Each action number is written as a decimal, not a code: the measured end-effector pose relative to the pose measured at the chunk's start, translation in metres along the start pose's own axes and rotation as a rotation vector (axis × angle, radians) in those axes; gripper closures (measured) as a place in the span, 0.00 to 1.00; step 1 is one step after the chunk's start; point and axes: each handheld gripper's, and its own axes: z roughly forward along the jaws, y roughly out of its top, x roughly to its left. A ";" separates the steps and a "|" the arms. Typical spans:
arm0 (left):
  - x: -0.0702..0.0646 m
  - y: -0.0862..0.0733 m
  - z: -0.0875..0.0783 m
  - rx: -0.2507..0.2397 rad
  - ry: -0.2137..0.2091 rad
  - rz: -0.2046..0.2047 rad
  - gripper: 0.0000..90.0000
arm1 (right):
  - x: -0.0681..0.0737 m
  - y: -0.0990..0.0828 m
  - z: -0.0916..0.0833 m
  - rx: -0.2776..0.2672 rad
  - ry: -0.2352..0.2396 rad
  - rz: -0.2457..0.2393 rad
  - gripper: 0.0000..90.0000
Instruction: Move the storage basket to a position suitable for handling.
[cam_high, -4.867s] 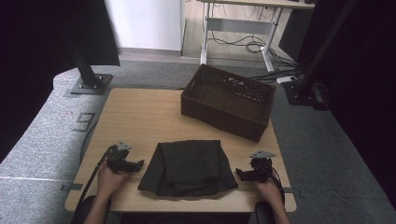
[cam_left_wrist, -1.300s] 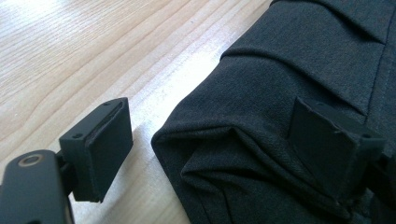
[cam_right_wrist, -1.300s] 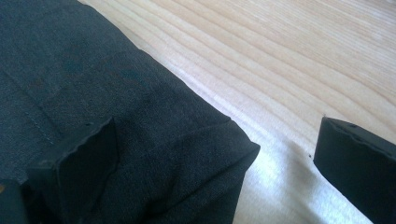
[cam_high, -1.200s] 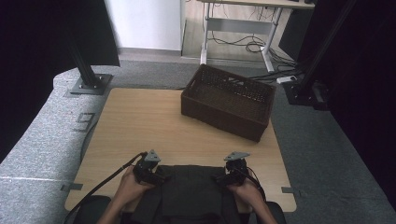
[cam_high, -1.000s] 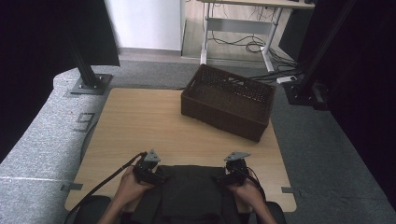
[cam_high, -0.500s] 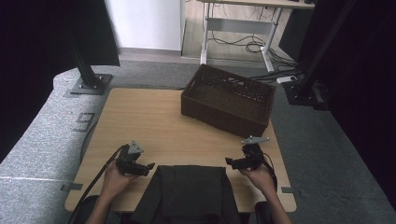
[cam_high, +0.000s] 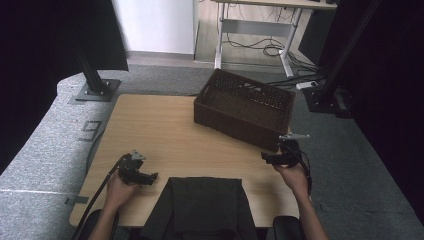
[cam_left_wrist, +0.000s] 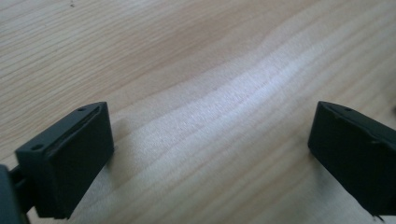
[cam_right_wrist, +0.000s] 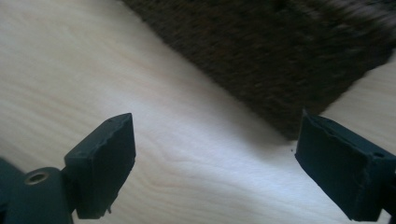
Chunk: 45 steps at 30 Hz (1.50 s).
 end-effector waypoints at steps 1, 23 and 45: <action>0.001 -0.002 0.001 -0.026 0.000 -0.002 0.00 | -0.003 0.002 -0.001 -0.004 -0.007 0.005 0.14; 0.001 -0.003 0.001 -0.031 0.003 -0.005 0.00 | -0.050 0.062 -0.013 -0.044 -0.121 0.114 0.28; 0.001 -0.003 0.001 -0.032 0.003 -0.005 0.00 | -0.065 0.070 0.016 0.035 -0.192 0.154 0.63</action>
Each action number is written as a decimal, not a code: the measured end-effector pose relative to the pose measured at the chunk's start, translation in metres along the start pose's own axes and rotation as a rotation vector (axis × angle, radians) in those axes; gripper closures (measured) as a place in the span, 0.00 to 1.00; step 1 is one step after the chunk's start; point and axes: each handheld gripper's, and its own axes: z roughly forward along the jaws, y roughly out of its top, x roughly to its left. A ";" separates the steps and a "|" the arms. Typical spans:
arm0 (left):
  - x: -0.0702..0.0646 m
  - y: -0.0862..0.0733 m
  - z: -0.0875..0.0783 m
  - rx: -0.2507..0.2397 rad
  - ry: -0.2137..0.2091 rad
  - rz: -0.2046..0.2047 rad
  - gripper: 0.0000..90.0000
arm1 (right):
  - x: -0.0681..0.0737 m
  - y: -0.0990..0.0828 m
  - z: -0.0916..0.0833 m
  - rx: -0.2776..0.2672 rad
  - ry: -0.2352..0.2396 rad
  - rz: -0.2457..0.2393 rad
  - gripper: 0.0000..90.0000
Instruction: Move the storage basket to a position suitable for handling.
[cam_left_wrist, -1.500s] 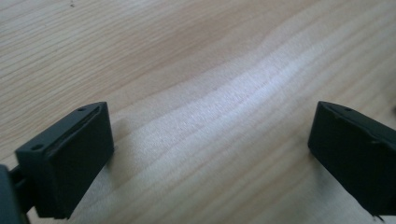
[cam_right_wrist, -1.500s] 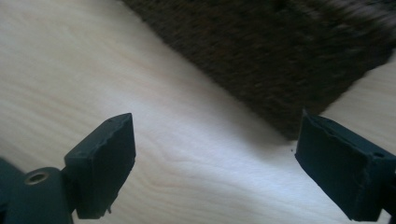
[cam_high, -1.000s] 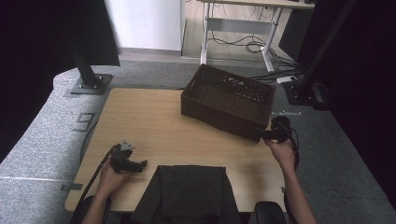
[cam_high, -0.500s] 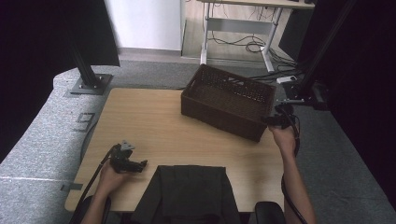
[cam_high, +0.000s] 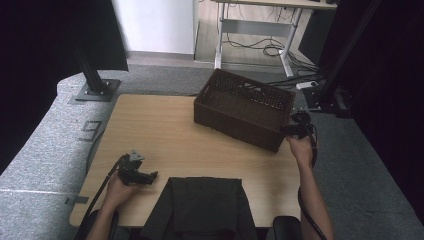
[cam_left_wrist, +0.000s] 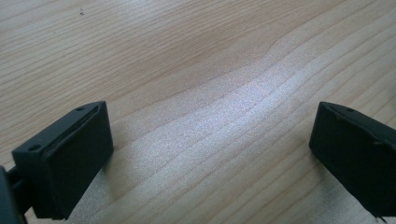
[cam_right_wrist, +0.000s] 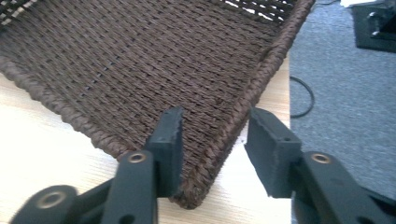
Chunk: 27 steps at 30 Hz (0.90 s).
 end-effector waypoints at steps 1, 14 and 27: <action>0.000 0.000 0.000 0.000 0.000 0.000 0.00 | 0.000 0.000 0.000 0.003 -0.007 -0.003 0.65; 0.000 0.000 0.000 0.000 -0.001 0.001 0.00 | 0.000 -0.008 -0.001 0.011 0.014 0.003 0.71; 0.000 0.000 0.000 0.000 -0.001 0.001 0.00 | 0.018 -0.020 -0.009 0.003 0.075 -0.074 0.71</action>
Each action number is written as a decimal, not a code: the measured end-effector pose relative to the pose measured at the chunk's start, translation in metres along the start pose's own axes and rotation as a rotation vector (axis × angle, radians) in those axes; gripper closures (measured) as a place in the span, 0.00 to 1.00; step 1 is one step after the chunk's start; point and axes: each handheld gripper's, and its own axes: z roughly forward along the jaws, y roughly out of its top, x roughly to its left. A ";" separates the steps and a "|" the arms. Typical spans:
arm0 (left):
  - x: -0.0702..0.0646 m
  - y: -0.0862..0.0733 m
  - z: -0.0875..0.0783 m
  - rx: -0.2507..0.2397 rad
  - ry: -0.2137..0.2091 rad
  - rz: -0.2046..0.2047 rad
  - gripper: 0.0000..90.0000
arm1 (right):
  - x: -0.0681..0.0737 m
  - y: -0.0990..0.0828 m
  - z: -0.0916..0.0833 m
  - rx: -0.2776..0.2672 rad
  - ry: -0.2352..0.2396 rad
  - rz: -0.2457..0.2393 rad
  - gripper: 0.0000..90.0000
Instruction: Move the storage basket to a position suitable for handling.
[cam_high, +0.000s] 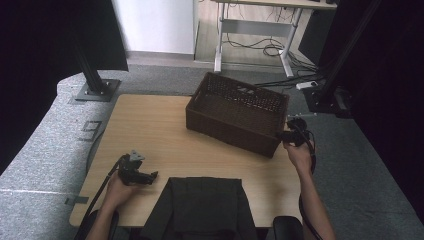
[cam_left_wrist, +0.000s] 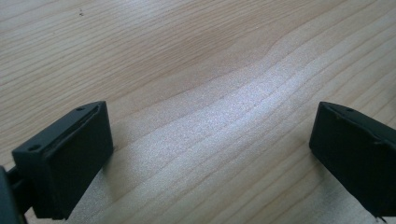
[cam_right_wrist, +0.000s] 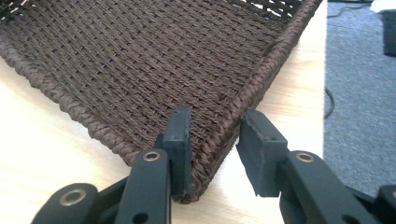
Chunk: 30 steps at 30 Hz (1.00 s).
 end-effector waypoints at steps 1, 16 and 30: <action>0.000 0.000 0.000 0.000 0.000 0.000 0.00 | 0.003 -0.001 -0.001 0.000 0.007 -0.005 0.71; 0.003 -0.002 -0.002 0.000 0.001 -0.003 0.00 | 0.038 -0.017 -0.010 -0.012 0.124 -0.107 0.71; 0.007 -0.005 -0.005 0.004 0.006 -0.005 0.00 | 0.060 -0.031 -0.020 -0.024 0.198 -0.159 0.71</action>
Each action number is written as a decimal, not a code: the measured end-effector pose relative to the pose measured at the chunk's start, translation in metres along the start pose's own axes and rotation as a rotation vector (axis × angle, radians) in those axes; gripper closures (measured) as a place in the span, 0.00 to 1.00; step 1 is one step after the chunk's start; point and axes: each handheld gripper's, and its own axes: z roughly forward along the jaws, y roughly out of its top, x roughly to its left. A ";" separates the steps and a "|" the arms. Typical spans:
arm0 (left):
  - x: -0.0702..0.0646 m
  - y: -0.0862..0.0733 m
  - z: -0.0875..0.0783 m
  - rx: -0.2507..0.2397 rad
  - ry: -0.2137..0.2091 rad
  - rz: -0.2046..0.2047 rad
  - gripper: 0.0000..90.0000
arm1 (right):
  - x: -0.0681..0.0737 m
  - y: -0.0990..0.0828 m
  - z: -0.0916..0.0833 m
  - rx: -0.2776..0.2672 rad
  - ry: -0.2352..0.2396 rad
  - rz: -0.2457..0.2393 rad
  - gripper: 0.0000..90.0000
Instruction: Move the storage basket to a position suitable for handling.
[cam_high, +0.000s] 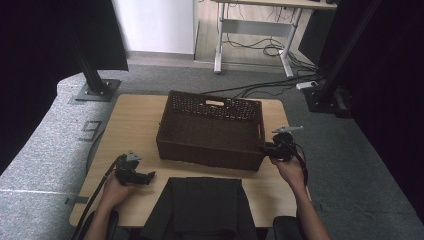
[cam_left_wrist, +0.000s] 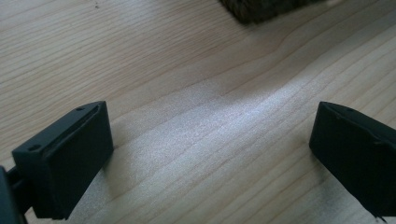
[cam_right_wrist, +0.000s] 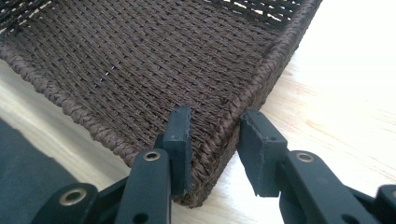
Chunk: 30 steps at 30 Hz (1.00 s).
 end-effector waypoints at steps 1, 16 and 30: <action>0.000 0.000 0.000 0.000 0.000 0.000 0.00 | 0.002 -0.001 0.000 0.000 0.005 -0.002 0.71; 0.002 -0.009 -0.008 -0.001 0.017 -0.019 0.00 | 0.016 -0.007 -0.006 0.012 0.029 -0.043 0.71; 0.002 -0.009 -0.008 -0.001 0.017 -0.019 0.00 | 0.012 -0.006 -0.007 0.011 0.036 -0.044 0.71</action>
